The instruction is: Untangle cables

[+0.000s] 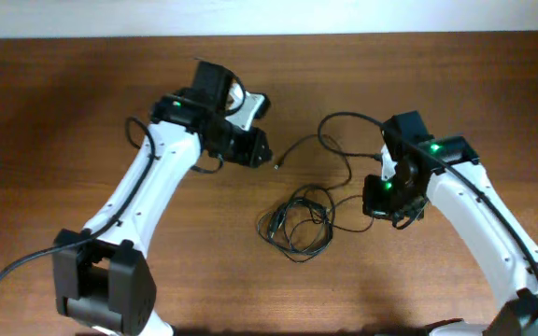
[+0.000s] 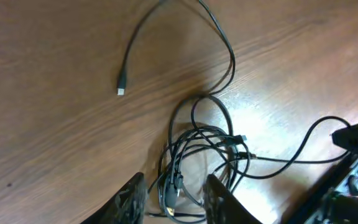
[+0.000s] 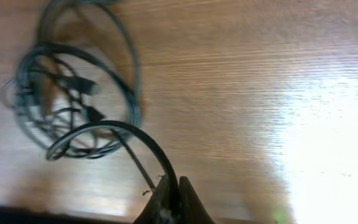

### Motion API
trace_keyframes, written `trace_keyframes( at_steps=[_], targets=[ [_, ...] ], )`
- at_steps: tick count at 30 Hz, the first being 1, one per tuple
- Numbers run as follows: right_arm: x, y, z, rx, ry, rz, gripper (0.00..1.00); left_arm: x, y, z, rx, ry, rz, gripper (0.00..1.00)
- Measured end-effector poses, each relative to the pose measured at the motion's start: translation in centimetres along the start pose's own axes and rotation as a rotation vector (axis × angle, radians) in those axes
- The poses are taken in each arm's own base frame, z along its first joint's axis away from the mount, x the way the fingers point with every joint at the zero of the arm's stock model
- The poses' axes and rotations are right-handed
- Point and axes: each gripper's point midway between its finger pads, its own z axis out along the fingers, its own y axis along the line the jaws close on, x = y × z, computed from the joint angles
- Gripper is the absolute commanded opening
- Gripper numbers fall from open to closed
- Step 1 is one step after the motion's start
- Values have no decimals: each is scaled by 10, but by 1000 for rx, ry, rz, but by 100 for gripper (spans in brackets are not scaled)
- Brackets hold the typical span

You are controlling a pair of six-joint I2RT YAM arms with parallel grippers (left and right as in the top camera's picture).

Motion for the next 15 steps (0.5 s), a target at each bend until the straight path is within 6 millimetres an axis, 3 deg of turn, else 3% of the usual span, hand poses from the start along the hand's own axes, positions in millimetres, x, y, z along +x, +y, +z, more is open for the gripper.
trace_keyframes(
  at_steps=[2, 3, 5, 6, 7, 10, 12, 13, 14, 15],
  targets=[
    [-5, -7, 2, 40, -27, 2, 8, 9, -5, 9, -3, 28, 14, 26],
    [-11, -16, 1, 92, -56, 29, 24, 12, -7, 12, -3, 40, 18, 26],
    [-18, -30, -1, 171, -101, 73, 45, 20, -12, 19, -1, 64, 28, 25],
    [-22, -33, -2, 191, -123, 86, 66, 21, -13, 20, 0, 69, 30, 26],
    [-29, -34, -3, 200, -157, 110, 72, 22, -13, 23, 0, 74, 33, 28],
    [-33, -21, -2, 124, -163, 119, 72, 27, -8, 34, -2, 106, 20, 31],
    [-24, 2, 1, -1, -100, 82, 71, 32, -2, 46, -3, 140, 3, 34],
    [-20, 9, 2, -44, -78, 66, 71, 34, 0, 50, -4, 153, -3, 29],
    [-15, 16, 5, -80, -54, 50, 71, 36, 2, 53, -4, 162, -8, 15],
    [-3, 20, 13, -109, -5, 32, 71, 37, 4, 57, -5, 172, -14, 14]
  ],
)
